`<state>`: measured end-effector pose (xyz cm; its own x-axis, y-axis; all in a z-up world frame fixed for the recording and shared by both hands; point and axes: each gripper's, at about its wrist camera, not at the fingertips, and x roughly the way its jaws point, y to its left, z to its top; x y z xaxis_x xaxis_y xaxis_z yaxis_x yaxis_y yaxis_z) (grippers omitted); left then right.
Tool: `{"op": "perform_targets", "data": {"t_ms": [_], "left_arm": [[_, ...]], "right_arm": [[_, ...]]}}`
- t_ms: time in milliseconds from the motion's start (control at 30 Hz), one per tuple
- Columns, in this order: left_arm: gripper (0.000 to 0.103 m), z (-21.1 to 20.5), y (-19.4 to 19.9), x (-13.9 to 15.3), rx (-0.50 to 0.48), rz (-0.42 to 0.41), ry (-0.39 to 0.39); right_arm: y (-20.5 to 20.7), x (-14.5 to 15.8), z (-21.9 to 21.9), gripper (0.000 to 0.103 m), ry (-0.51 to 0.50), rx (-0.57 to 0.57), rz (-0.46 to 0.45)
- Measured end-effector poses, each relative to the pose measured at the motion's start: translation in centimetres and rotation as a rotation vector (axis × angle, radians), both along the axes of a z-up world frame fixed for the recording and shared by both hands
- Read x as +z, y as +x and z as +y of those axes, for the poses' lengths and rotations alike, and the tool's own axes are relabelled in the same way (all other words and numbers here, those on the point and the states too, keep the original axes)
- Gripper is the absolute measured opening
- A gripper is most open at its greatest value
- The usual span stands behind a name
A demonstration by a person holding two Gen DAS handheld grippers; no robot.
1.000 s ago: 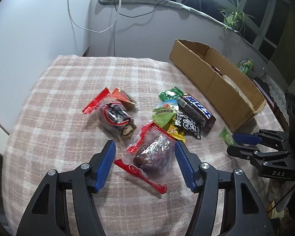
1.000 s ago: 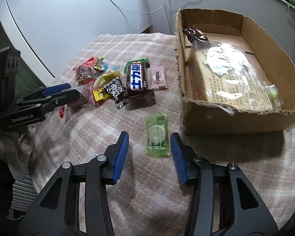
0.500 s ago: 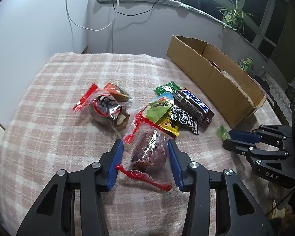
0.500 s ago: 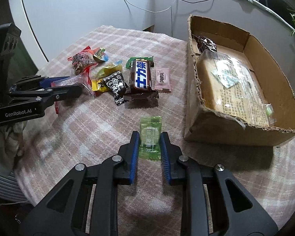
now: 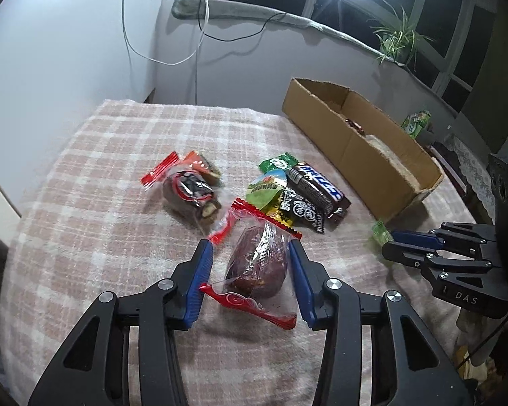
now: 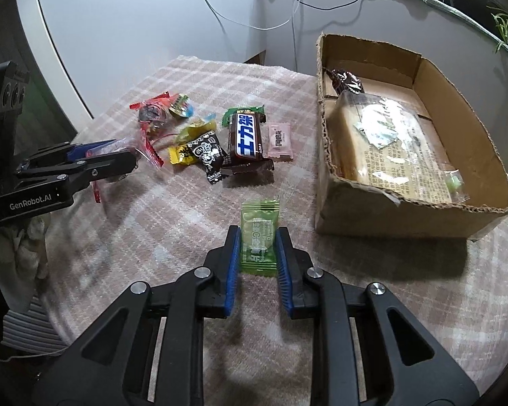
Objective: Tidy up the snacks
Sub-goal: 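Carry the red-wrapped bag and green candy over the cardboard box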
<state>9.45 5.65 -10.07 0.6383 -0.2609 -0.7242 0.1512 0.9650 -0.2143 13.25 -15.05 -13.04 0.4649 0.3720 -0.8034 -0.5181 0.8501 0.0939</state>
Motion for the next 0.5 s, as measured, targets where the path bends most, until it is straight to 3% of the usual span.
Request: {"op": "perform_targets", "data": {"t_ms": [500], "left_arm": [[0.044, -1.2, 0.3, 2.6, -0.011, -0.063, -0.024]], "right_arm": [[-1.4, 3.6, -3.0, 0.022, 0.061, -0.029, -0.055]]}}
